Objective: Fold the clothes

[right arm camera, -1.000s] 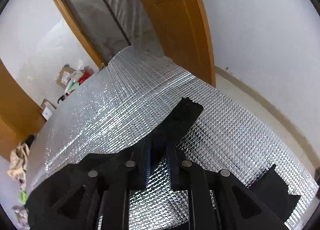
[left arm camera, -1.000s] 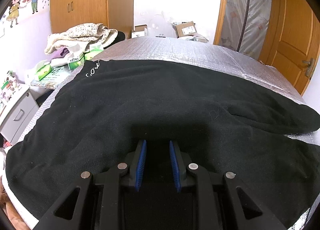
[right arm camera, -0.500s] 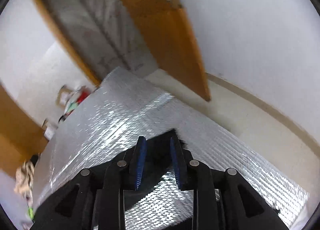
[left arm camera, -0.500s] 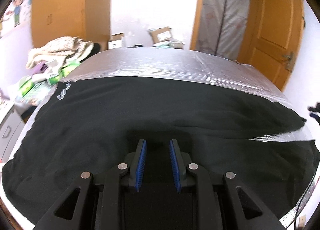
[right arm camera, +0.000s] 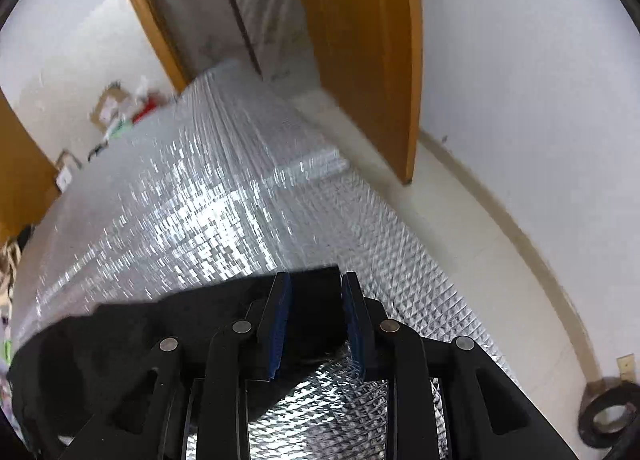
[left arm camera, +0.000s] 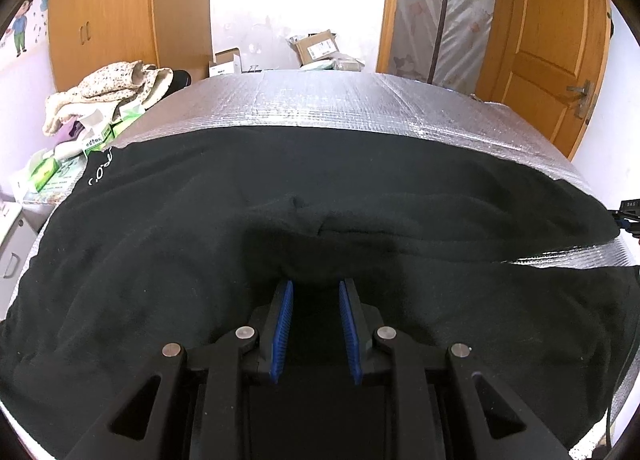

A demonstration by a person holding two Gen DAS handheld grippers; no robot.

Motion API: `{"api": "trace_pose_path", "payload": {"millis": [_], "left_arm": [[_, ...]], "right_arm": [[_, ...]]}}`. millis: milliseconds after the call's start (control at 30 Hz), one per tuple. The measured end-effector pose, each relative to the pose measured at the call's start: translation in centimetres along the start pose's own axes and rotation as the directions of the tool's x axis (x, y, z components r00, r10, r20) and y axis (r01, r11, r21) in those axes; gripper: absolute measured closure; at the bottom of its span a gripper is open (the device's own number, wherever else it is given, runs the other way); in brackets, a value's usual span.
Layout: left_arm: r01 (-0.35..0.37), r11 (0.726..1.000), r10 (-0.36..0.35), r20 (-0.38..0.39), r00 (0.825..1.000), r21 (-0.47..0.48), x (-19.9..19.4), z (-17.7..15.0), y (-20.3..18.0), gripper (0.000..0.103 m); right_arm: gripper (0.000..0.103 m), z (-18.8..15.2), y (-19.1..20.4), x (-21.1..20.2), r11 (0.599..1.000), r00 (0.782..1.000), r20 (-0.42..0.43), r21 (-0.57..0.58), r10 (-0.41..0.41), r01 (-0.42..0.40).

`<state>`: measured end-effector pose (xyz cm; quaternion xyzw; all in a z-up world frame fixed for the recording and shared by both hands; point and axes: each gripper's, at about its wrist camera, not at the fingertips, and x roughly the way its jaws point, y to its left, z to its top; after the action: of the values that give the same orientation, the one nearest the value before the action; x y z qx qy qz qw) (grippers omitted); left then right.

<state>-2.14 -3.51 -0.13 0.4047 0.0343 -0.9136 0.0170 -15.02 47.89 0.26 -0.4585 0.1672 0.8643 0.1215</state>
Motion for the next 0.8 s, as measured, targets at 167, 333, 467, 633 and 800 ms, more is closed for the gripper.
{"api": "trace_pose_path", "payload": {"millis": [167,333,467,633,800], "left_arm": [[0.0,1.0,0.0,0.002,1.0,0.012,-0.3,0.1,-0.5,0.079],[-0.006,1.0,0.005,0.005,1.0,0.024,-0.4,0.3,-1.0,0.079],[-0.004,1.0,0.004,0.005,1.0,0.017,-0.3,0.5,-1.0,0.079],[0.008,1.0,-0.008,0.013,1.0,0.012,-0.7,0.4,-1.0,0.079],[0.027,0.999,-0.028,0.027,0.999,0.031,-1.2,0.6,-1.5,0.079]], "right_arm": [[0.099,0.6,0.8,0.4,0.997,0.999,0.034,-0.074,0.019,-0.017],[0.099,2.4,2.1,-1.1,0.993,0.982,0.169,-0.101,0.08,-0.063],[0.084,3.0,0.9,-0.9,0.998,0.983,0.176,-0.016,0.058,-0.056],[0.077,1.9,-2.0,-1.0,0.989,0.984,0.173,0.131,0.04,-0.064],[0.077,-1.5,-3.3,-1.7,0.984,0.984,0.166,0.157,0.059,-0.086]]}}
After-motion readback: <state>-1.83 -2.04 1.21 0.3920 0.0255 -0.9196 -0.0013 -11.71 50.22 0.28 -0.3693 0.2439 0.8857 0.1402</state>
